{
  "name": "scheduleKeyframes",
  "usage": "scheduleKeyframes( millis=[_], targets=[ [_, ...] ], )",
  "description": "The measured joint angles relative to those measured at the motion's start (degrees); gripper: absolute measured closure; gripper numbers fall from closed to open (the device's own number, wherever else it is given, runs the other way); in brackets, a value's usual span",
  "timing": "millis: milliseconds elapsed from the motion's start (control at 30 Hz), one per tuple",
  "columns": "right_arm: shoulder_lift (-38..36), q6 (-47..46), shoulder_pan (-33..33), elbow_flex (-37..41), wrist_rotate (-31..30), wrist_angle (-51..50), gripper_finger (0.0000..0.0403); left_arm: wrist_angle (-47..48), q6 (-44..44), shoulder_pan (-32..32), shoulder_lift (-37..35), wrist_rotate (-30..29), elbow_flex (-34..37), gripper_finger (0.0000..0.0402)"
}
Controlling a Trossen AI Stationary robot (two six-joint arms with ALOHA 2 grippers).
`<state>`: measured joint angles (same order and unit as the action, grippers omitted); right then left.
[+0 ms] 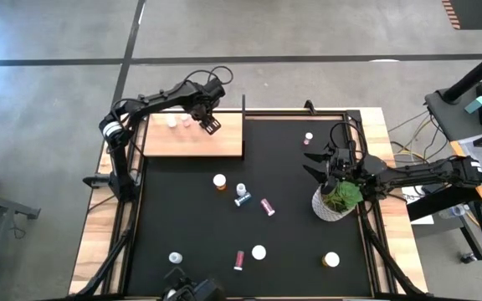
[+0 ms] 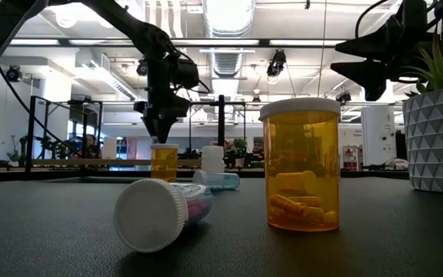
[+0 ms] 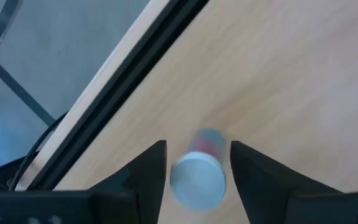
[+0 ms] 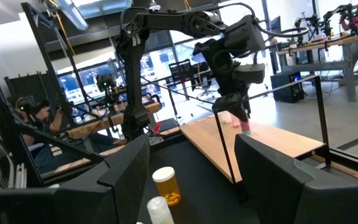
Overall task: Pick and place medicine bottles onto shelf by color
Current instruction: Put the top left blue pill bottle into the shelf, then put the top orange pill bottle into the shelf
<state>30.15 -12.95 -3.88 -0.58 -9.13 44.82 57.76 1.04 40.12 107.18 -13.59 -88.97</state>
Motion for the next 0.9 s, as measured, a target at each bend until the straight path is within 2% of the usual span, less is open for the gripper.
scheduleKeyframes(
  millis=[200,333,567,700,900],
  targets=[
    [0.0,0.0,0.0,0.0,0.0,0.0,0.0177,-0.9,-0.1,-0.1,-0.3,0.1,-1.4,0.02],
    [0.0,0.0,0.0,0.0,0.0,0.0,0.0177,-1.1,-2.0,-0.4,-2.4,3.3,-2.8,0.0182],
    [0.0,0.0,0.0,0.0,0.0,0.0,0.0177,-6.8,-13.5,-4.3,-8.2,7.8,-3.4,0.0178],
    [0.0,0.0,0.0,0.0,0.0,0.0,0.0177,-8.5,-14.9,-7.9,-10.4,11.7,-3.4,0.0178],
    [0.0,-0.1,0.0,0.0,0.0,-0.1,0.0177,-9.3,-14.7,-13.6,-11.6,12.4,-3.3,0.0178]
  ],
)
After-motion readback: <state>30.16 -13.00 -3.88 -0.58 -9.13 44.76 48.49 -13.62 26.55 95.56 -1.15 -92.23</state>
